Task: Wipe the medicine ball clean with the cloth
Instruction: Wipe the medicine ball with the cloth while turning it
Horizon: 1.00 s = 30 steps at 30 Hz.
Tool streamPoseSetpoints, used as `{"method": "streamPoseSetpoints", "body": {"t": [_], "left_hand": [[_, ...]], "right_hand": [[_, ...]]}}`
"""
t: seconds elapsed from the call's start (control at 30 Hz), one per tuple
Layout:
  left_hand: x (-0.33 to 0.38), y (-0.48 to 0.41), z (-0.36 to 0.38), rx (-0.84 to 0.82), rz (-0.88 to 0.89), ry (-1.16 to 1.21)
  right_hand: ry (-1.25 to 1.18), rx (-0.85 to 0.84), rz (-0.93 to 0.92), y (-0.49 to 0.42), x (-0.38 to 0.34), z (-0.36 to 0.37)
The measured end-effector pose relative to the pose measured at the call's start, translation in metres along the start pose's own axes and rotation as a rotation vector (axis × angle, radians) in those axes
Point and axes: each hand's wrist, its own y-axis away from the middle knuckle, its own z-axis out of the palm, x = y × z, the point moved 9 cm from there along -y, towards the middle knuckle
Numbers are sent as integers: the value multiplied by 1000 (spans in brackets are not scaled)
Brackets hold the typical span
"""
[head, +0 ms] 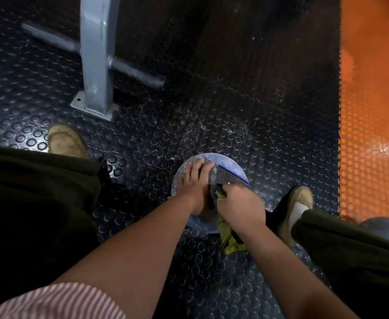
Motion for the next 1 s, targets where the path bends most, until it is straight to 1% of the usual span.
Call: {"method": "streamPoseSetpoints", "body": {"t": [0.07, 0.17, 0.27, 0.3, 0.4, 0.47, 0.57, 0.67, 0.73, 0.87, 0.93, 1.0], "left_hand": [[-3, 1, 5, -5, -16, -70], [-10, -1, 10, -50, -57, -105], [-8, 0, 10, -91, -43, -219], [-8, 1, 9, -86, -28, -210], [-6, -1, 1, -37, 22, -56], [-6, -3, -4, -25, 48, -57], [-5, -5, -7, -35, 44, -46], [0, -3, -8, -19, 26, -64], [2, 0, -8, -5, 21, -71], [-2, 4, -3, -11, 17, -67], [-3, 6, 4, -37, 2, -91], [-3, 6, 10, -61, 13, -84]], "right_hand": [[10, 5, 29, -8, 1, -7], [-11, 8, 88, -34, 1, -17], [-71, 9, 129, -58, 0, -25], [-103, 2, 139, -62, 1, -25], [-204, -10, 133, -53, 7, -20], [-226, 10, 120, -36, 11, -14], [-172, 73, 63, -3, 9, -2], [-105, 79, -15, 17, 5, 16], [-58, 78, -33, 19, 6, 20], [-2, 107, -13, 8, 4, 8], [-19, 134, 32, -10, 7, -5], [-51, 104, 88, -35, 10, -17]]}}
